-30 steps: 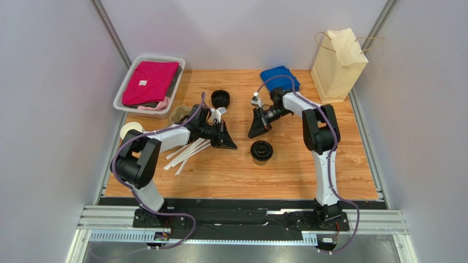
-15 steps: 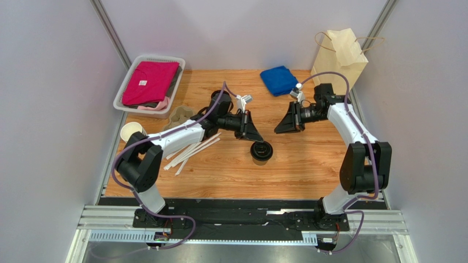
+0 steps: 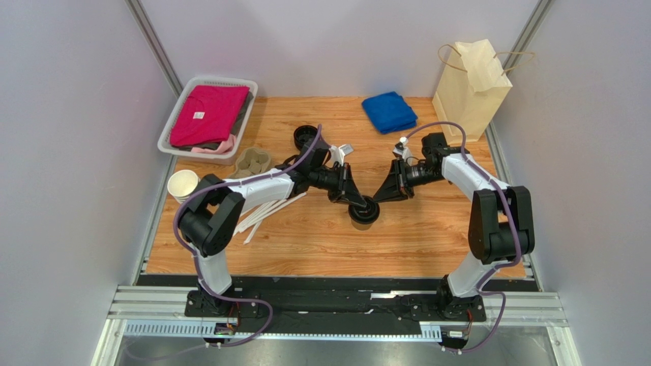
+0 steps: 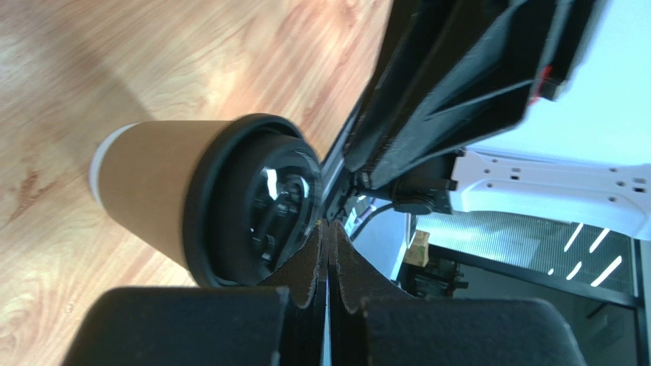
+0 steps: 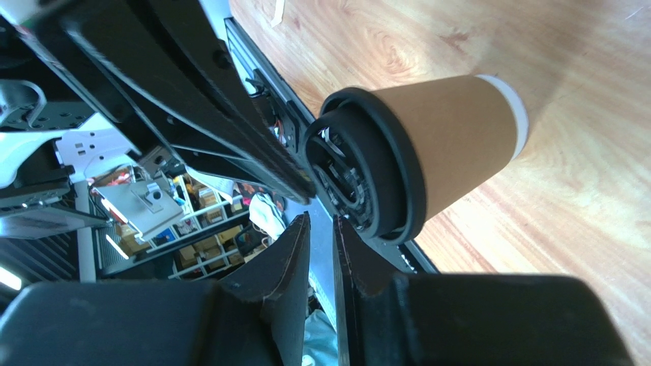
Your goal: Pack the takeout coffee
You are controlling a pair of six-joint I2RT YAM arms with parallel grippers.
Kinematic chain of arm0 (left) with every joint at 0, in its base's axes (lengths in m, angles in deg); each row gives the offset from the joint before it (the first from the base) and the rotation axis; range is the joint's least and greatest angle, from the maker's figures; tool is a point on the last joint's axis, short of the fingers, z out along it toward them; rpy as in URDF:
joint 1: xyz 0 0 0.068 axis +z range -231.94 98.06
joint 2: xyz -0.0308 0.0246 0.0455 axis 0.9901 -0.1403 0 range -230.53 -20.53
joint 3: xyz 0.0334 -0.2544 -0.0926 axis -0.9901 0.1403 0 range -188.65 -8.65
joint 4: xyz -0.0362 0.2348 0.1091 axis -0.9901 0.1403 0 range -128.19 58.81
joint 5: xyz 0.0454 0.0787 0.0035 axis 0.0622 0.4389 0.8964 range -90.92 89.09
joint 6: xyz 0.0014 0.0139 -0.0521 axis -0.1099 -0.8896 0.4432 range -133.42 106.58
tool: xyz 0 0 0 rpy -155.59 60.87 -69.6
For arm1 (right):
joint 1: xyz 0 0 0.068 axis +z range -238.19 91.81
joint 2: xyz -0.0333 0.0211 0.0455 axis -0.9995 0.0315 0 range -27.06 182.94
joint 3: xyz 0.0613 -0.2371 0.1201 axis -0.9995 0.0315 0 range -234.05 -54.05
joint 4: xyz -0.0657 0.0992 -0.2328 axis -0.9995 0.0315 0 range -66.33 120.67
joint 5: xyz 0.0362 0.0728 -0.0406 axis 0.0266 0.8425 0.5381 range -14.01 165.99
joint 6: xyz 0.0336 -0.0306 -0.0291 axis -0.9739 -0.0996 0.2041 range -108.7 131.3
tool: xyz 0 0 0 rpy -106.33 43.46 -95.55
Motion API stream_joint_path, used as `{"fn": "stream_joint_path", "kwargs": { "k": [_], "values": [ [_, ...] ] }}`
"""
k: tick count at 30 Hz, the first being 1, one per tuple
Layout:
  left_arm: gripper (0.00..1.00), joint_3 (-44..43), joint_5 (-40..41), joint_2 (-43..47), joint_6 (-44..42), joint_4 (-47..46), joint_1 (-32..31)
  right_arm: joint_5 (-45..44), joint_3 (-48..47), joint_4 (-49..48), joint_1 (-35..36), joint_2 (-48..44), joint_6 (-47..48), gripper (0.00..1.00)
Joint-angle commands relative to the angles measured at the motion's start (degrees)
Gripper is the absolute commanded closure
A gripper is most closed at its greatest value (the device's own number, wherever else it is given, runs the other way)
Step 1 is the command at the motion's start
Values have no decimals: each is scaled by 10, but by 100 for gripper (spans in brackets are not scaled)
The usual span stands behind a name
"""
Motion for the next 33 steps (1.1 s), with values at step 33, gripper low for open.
{"fn": "stream_joint_path", "kwargs": {
  "k": [33],
  "values": [
    [100,-18,6,-43,-29,33,9,-19,27,-43,52,20,-21,82]
  ]
}}
